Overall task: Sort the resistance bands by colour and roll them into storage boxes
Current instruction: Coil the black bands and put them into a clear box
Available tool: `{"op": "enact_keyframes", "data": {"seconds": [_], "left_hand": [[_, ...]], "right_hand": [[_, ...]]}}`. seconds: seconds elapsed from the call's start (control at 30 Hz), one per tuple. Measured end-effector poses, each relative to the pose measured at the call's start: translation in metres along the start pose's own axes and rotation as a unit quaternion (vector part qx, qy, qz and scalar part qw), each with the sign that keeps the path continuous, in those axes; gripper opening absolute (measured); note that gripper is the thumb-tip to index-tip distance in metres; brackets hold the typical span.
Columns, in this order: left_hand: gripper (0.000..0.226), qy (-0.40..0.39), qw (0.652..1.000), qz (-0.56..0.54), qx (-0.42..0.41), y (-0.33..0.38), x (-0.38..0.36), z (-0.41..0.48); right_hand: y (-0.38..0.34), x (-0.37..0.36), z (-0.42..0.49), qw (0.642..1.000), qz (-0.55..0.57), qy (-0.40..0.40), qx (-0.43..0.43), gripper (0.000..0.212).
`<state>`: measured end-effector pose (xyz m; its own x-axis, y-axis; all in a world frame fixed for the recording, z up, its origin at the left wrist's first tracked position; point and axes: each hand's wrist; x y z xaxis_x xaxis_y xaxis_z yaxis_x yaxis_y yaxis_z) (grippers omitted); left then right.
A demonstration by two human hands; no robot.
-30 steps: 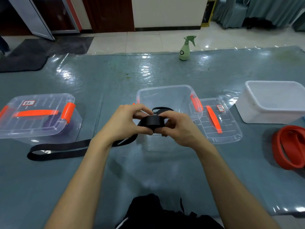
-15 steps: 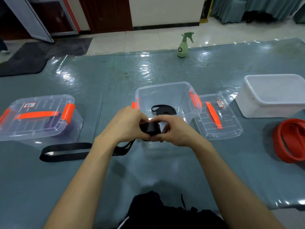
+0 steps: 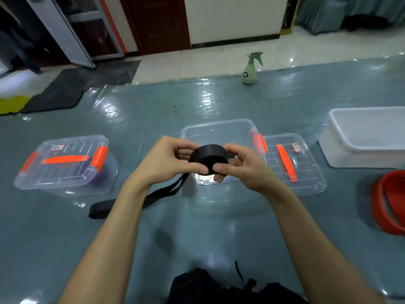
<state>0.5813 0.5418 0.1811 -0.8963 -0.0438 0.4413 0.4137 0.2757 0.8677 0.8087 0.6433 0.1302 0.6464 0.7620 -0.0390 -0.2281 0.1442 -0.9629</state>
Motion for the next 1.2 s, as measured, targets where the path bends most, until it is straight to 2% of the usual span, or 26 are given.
{"op": "enact_keyframes", "data": {"seconds": [0.07,0.1,0.17,0.23,0.27,0.33,0.37,0.4,0.5,0.57,0.63,0.67,0.73,0.8,0.87,0.93,0.97,1.03,1.1,1.2], "left_hand": [[0.041,0.006,0.999,0.042,-0.002,0.011,-0.002,0.001],[0.038,0.015,0.995,0.097,-0.002,0.017,-0.003,0.003],[0.033,0.026,0.965,0.260,-0.001,0.030,-0.010,0.005],[0.033,0.019,0.918,0.397,-0.008,0.042,-0.025,0.008],[0.034,0.012,0.896,0.444,-0.016,0.047,-0.034,0.010],[0.037,0.008,0.868,0.496,-0.028,0.052,-0.049,0.013],[0.039,0.007,0.871,0.490,-0.022,0.052,-0.052,0.014],[0.044,0.003,0.894,0.448,-0.005,0.052,-0.051,0.014],[0.054,-0.029,0.976,0.212,0.036,0.045,-0.053,0.012],[0.051,-0.020,0.997,0.068,0.030,0.036,-0.063,0.011],[0.047,-0.016,0.999,0.006,0.029,0.033,-0.072,0.010],[0.045,-0.015,0.999,0.026,0.030,0.033,-0.074,0.011],[0.041,-0.012,0.985,0.166,0.033,0.037,-0.076,0.011],[0.038,-0.017,0.937,0.346,0.028,0.044,-0.084,0.012],[0.037,-0.022,0.890,0.456,0.016,0.052,-0.100,0.013],[0.036,-0.008,0.870,0.492,0.003,0.057,-0.113,0.013],[0.035,0.008,0.870,0.492,-0.005,0.057,-0.115,0.013],[0.040,0.026,0.906,0.422,-0.006,0.054,-0.112,0.012],[0.053,-0.011,0.956,0.292,0.011,0.051,-0.107,0.009],[0.048,-0.032,0.984,0.173,0.007,0.049,-0.107,0.010]], "right_hand": [[0.001,0.005,-0.003,0.999,0.033,-0.004,-0.017,0.032],[0.002,0.007,-0.006,0.999,0.024,-0.016,-0.030,0.037],[0.008,0.009,-0.012,0.991,-0.116,-0.061,-0.040,0.052],[0.012,0.008,-0.016,0.945,-0.311,-0.099,-0.017,0.053],[0.012,0.007,-0.018,0.930,-0.354,-0.098,0.000,0.048],[0.012,0.013,-0.023,0.938,-0.339,-0.071,0.010,0.038],[0.012,0.018,-0.026,0.950,-0.309,-0.051,0.004,0.037],[0.011,0.026,-0.030,0.962,-0.273,-0.028,-0.008,0.037],[0.008,0.047,-0.042,0.990,-0.126,0.057,-0.030,0.038],[0.009,0.052,-0.047,0.995,-0.012,0.096,-0.018,0.033],[0.014,0.052,-0.053,0.993,0.065,0.102,-0.007,0.032],[0.016,0.052,-0.057,0.993,0.080,0.089,-0.015,0.036],[0.022,0.052,-0.066,0.997,0.041,0.032,-0.050,0.054],[0.025,0.055,-0.072,0.988,-0.126,-0.034,-0.082,0.071],[0.025,0.055,-0.073,0.959,-0.267,-0.067,-0.068,0.055],[0.024,0.057,-0.074,0.949,-0.308,-0.062,-0.028,0.034],[0.024,0.059,-0.075,0.954,-0.294,-0.048,-0.021,0.030],[0.022,0.069,-0.079,0.980,-0.199,-0.009,-0.027,0.027],[0.019,0.080,-0.082,0.994,-0.099,0.022,-0.032,0.030],[0.017,0.090,-0.083,0.999,-0.038,0.020,-0.028,0.035]]}}
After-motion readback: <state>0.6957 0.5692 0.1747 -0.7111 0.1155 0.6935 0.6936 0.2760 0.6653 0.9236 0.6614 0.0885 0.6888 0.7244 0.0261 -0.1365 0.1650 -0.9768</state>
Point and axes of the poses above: each hand's wrist, its own z-axis towards the middle knuckle, its own x-axis out of the back of the hand, y = z × x, and after that the axes turned 13 degrees about x, right-handed
